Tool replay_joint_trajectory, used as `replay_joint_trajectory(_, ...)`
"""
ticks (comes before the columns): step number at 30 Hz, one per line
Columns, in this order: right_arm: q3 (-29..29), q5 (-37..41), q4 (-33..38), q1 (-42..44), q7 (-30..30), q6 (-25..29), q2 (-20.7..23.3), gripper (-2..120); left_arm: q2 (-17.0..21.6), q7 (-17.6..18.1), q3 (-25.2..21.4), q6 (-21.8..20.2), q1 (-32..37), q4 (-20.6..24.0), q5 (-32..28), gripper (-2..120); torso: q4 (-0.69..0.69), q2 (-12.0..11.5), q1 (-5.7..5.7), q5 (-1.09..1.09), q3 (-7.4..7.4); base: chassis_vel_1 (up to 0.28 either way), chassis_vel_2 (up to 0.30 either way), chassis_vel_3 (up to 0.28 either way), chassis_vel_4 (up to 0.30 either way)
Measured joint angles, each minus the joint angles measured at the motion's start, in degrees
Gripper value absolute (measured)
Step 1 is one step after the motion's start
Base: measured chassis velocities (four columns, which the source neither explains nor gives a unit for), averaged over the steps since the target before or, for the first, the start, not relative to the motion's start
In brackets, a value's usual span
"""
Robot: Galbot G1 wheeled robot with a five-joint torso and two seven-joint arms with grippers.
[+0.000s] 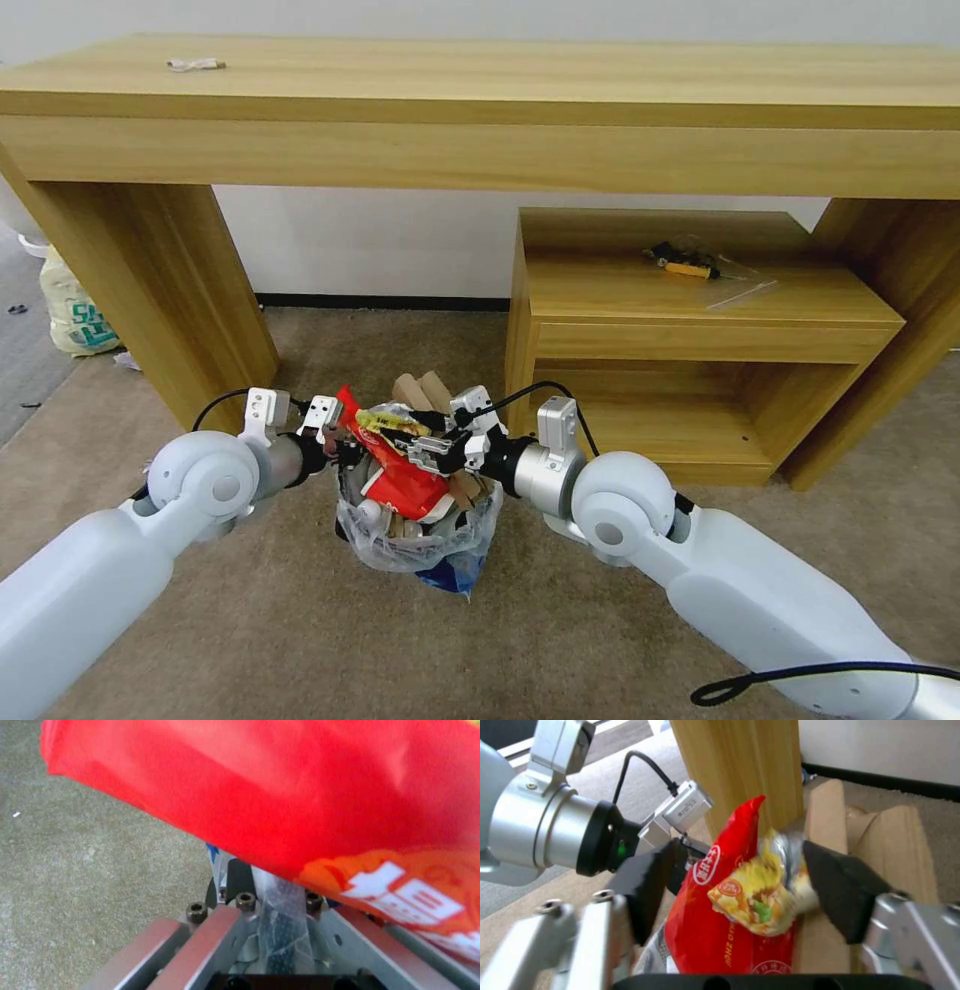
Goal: Pick up the trash bin and place the garbage on the floor into it.
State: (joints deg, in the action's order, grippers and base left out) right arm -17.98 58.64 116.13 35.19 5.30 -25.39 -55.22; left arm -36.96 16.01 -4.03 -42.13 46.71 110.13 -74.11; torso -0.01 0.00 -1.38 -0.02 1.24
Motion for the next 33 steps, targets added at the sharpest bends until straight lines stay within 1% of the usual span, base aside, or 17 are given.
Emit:
replay_joint_trajectory(1, 0.00, 0.00, 0.00, 0.00, 0.00, 0.00, 0.00, 71, 0.00, 0.00, 0.00, 0.00, 0.00, 0.00, 0.00, 0, 0.00, 0.00, 0.00, 0.00, 0.00, 0.000, 0.000, 0.000, 0.000)
replay_joint_trajectory(2, 0.32, -0.01, 0.49, 0.16, 0.20, 0.00, 0.23, 78, -0.02, -0.01, 0.00, 0.00, 0.04, -0.18, 0.04, 0, 0.00, 0.00, 0.00, 0.00, 0.00, 0.000, 0.000, 0.000, 0.000)
replay_joint_trajectory(3, 0.55, 0.05, 0.97, 0.35, 0.24, 0.00, 0.38, 82, -0.02, -0.01, 0.00, 0.00, 0.06, -0.34, 0.04, 0, 0.00, 0.00, 0.00, 0.00, 0.00, 0.000, 0.000, 0.000, 0.000)
replay_joint_trajectory(5, 0.55, 0.05, 0.97, 0.35, 0.24, 0.00, 0.38, 82, -0.02, -0.01, 0.00, 0.00, 0.06, -0.34, 0.04, 0, 0.00, 0.00, 0.00, 0.00, 0.00, 0.000, 0.000, 0.000, 0.000)
replay_joint_trajectory(6, 0.96, 0.16, 1.89, 0.76, 0.27, 0.00, 0.68, 91, -0.02, -0.01, -0.03, 0.00, 0.07, -0.65, 0.08, 0, 0.00, 0.00, 0.00, 0.00, 0.00, 0.000, 0.000, 0.000, 0.000)
replay_joint_trajectory(8, 1.24, 0.21, 2.84, 1.17, 0.27, 0.00, 0.95, 98, -0.03, -0.02, -0.06, 0.00, 0.09, -0.79, 0.15, 0, 0.00, 0.00, 0.00, 0.00, 0.00, 0.000, 0.000, 0.000, 0.000)
replay_joint_trajectory(9, 1.39, 0.22, 3.24, 1.33, 0.28, 0.00, 1.09, 100, -0.05, -0.02, -0.09, 0.00, 0.09, -0.83, 0.21, 0, 0.00, 0.00, 0.00, 0.00, 0.00, 0.000, 0.000, 0.000, 0.000)
replay_joint_trajectory(14, 2.15, 0.32, 4.65, 1.57, 0.32, 0.00, 1.40, 100, -0.18, -0.05, -0.16, 0.00, 0.13, -1.04, 0.46, 0, 0.00, 0.00, 0.00, 0.00, 0.00, 0.000, 0.000, 0.000, 0.000)
replay_joint_trajectory(21, 4.89, 0.57, 7.85, 2.12, 0.40, 0.09, 2.34, 100, -0.19, -0.82, -0.34, 0.00, 0.36, -1.48, 1.54, 0, 0.00, 0.00, 0.00, 0.00, 0.00, 0.000, 0.000, 0.000, 0.000)
replay_joint_trajectory(24, 7.71, 0.24, 9.48, 2.88, 0.01, 0.14, 3.08, 100, -0.18, -1.14, -0.41, 0.00, 0.36, -1.88, 1.95, 0, 0.00, 0.00, 0.00, 0.00, 0.00, 0.000, 0.000, 0.000, 0.000)
replay_joint_trajectory(25, 7.71, 0.24, 9.48, 2.88, 0.01, 0.14, 3.08, 100, -0.18, -1.14, -0.41, 0.00, 0.36, -1.88, 1.95, 0, 0.00, 0.00, 0.00, 0.00, 0.00, 0.000, 0.000, 0.000, 0.000)
replay_joint_trajectory(28, 12.22, -0.41, 10.56, 4.79, -0.84, 0.21, 4.18, 100, -0.30, -1.56, -0.55, 0.00, 0.41, -2.32, 2.54, 0, 0.01, 0.00, 0.00, 0.00, 0.00, 0.000, 0.000, 0.000, 0.000)
replay_joint_trajectory(29, 12.22, -0.41, 10.56, 4.79, -0.84, 0.21, 4.18, 100, -0.30, -1.56, -0.55, 0.00, 0.41, -2.32, 2.54, 0, 0.01, 0.00, 0.00, 0.00, 0.00, 0.000, 0.000, 0.000, 0.000)
replay_joint_trajectory(31, 15.76, -0.68, 10.98, 6.90, -1.28, 0.45, 5.07, 100, -0.36, -1.88, -0.64, 0.00, 0.59, -2.47, 2.87, 0, -0.01, 0.00, 0.00, 0.00, 0.00, 0.000, 0.000, 0.000, 0.000)
replay_joint_trajectory(33, 16.66, -0.69, 11.04, 7.58, -1.25, 0.64, 5.30, 100, -0.38, -1.93, -0.69, 0.00, 0.66, -2.54, 2.92, 0, -0.01, 0.00, 0.00, 0.01, 0.00, 0.000, 0.000, 0.000, 0.000)
